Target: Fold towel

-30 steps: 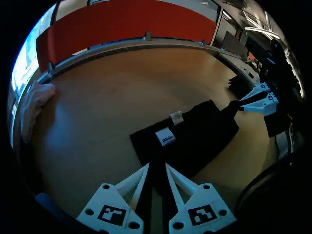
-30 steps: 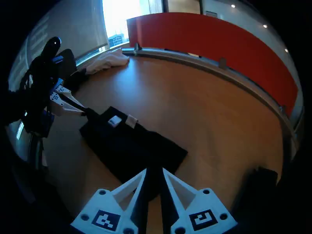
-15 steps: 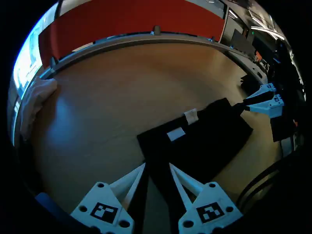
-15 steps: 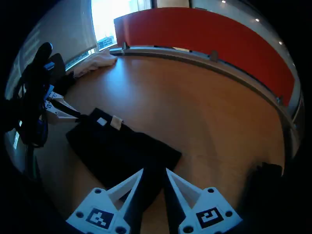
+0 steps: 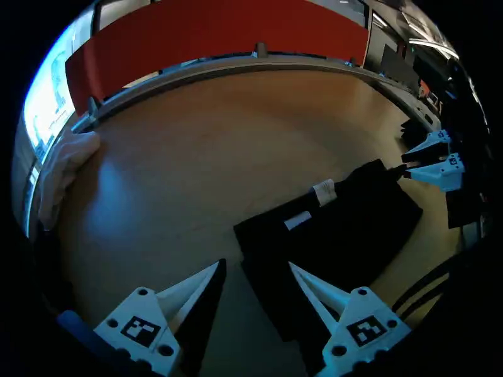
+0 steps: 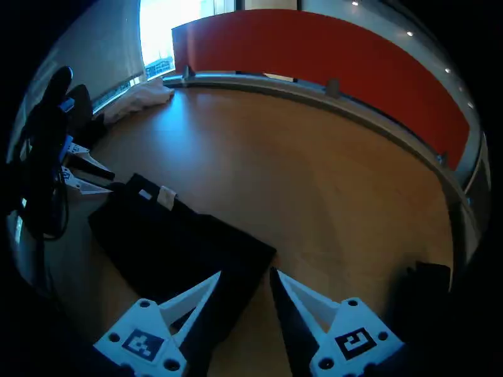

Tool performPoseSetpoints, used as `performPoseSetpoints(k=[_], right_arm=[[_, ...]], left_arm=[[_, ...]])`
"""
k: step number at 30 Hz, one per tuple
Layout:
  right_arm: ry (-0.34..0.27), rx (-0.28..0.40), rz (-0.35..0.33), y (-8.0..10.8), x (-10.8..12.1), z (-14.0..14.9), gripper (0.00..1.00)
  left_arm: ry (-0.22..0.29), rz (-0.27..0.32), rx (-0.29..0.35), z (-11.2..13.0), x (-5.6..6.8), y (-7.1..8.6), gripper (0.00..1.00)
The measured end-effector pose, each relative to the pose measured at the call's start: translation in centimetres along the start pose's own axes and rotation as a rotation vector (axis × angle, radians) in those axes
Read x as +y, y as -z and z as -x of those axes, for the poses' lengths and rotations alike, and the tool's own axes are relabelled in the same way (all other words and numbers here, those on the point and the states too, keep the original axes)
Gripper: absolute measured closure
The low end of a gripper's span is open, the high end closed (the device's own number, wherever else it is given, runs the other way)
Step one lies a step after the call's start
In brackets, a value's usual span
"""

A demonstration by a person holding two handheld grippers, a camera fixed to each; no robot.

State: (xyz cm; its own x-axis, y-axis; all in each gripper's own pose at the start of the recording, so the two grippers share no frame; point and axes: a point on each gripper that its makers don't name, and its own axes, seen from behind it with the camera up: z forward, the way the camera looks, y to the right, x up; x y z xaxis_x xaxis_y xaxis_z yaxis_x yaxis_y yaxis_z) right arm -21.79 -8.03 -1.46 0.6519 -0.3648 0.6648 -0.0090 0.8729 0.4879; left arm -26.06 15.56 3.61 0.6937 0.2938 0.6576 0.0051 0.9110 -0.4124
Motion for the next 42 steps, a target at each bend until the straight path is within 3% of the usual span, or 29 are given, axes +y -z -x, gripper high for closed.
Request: performPoseSetpoints(k=[3, 12, 15, 17, 19, 33, 42], right_arm=[[0.008, -0.001, 0.013, -0.2, 0.3, 0.1, 0.41], [0.004, 0.017, 0.035, -0.3, 0.9, -0.7, 0.31], [0.007, 0.026, 0.041, -0.1, 1.1, -0.9, 0.22], [0.009, 0.034, 0.045, 0.1, 1.2, -1.1, 0.11], [0.008, 0.040, 0.046, 0.4, 1.2, -1.2, 0.08], [-0.027, 0.062, 0.037, 2.6, 0.4, -0.7, 0.08], [-0.025, 0.061, 0.031, 4.6, -0.4, 1.1, 0.08]], left_arm=[[0.010, -0.017, 0.008, -0.3, -0.5, -0.1, 0.30], [0.034, -0.063, 0.043, -1.6, -2.2, 0.4, 0.07], [0.046, -0.070, 0.054, -1.9, -2.5, 0.7, 0.07], [0.055, -0.069, 0.058, -1.9, -2.6, 1.0, 0.07], [0.062, -0.068, 0.060, -1.9, -2.6, 1.2, 0.07], [0.081, -0.064, 0.057, -0.1, -2.4, 2.7, 0.07], [0.112, -0.056, 0.056, 1.9, -1.4, 4.3, 0.07]])
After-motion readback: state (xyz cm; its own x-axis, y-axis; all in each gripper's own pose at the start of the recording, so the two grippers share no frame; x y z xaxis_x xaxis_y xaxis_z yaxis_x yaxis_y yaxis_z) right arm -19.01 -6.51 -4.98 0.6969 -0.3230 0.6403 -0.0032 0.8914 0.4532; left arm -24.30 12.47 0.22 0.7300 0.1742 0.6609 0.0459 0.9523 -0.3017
